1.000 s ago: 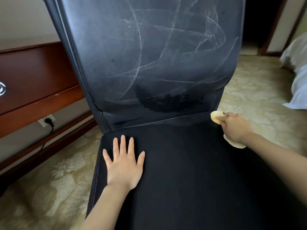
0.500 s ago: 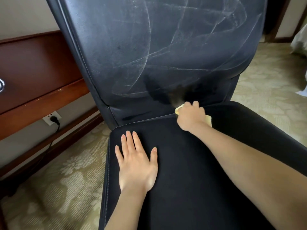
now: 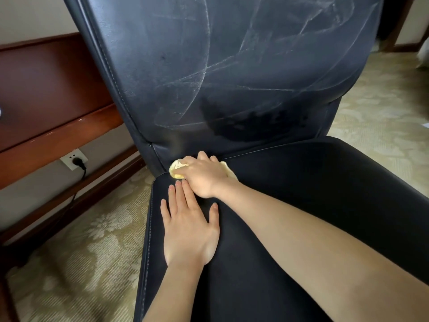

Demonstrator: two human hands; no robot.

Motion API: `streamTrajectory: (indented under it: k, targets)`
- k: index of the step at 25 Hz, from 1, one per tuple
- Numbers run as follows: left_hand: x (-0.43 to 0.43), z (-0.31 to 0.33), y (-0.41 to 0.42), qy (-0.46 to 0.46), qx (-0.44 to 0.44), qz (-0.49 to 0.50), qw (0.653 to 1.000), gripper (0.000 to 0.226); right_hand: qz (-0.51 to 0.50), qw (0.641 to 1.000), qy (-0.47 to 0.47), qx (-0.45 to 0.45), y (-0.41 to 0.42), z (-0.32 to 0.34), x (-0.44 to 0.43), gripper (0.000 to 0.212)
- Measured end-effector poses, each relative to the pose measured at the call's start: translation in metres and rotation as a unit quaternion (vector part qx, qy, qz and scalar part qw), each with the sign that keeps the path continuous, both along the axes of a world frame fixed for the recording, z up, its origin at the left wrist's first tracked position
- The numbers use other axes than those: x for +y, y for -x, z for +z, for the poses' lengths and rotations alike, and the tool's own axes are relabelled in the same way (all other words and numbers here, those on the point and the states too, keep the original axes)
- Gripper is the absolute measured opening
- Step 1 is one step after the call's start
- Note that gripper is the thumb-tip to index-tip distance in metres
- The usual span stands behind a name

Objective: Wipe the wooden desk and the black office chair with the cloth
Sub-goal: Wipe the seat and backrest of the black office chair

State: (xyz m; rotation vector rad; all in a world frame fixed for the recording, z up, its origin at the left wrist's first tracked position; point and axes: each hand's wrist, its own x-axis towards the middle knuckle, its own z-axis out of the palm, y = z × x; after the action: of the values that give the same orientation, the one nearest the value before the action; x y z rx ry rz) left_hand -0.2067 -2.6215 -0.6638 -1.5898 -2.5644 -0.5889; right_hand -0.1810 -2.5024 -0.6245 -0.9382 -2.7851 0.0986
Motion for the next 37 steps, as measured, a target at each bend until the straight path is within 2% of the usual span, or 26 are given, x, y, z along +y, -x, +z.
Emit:
streamTrajectory:
  k: [5,7,9,12,16,18,22,25,27,31,37]
  targets:
    - [0.001,0.003,0.001,0.014,0.008,0.000,1.000,0.077,-0.089,0.996,0.017,-0.017,-0.037,-0.008,0.037,0.056]
    - [0.003,0.003,0.004,0.014,0.007,-0.007,1.000,0.076,-0.105,0.993,0.003,-0.050,-0.071,-0.009,0.058,0.060]
    - [0.006,0.002,0.008,0.011,0.019,-0.015,1.000,0.077,-0.129,0.988,-0.032,-0.083,-0.111,-0.008,0.078,0.057]
    - [0.012,0.000,0.012,-0.006,0.042,-0.018,0.999,0.075,-0.191,0.976,-0.028,-0.100,-0.168,-0.008,0.099,0.047]
    - [0.023,0.006,0.014,0.027,0.156,-0.007,0.987,0.077,-0.234,0.968,-0.014,-0.088,-0.234,-0.010,0.115,0.049]
    - [0.029,0.011,0.015,0.048,0.235,-0.015,0.971,0.076,-0.238,0.966,-0.019,-0.095,-0.258,-0.011,0.117,0.049]
    - [0.043,0.026,0.015,0.073,0.356,-0.034,0.931,0.058,-0.251,0.965,0.001,-0.083,-0.305,-0.012,0.114,0.044]
    - [0.046,0.039,0.004,0.104,0.410,-0.058,0.904,0.063,-0.255,0.965,-0.017,-0.065,-0.333,-0.017,0.103,0.041]
    - [0.040,0.048,-0.017,0.096,0.388,-0.083,0.913,0.066,-0.260,0.965,-0.017,-0.025,-0.345,-0.024,0.091,0.040]
    - [0.023,0.049,-0.092,0.061,0.290,-0.172,0.939,0.064,-0.302,0.951,0.019,0.069,-0.380,-0.034,0.064,0.037]
    - [-0.019,0.042,-0.182,0.063,0.171,-0.306,0.935,0.063,-0.350,0.919,0.027,0.177,-0.414,-0.039,-0.013,0.035]
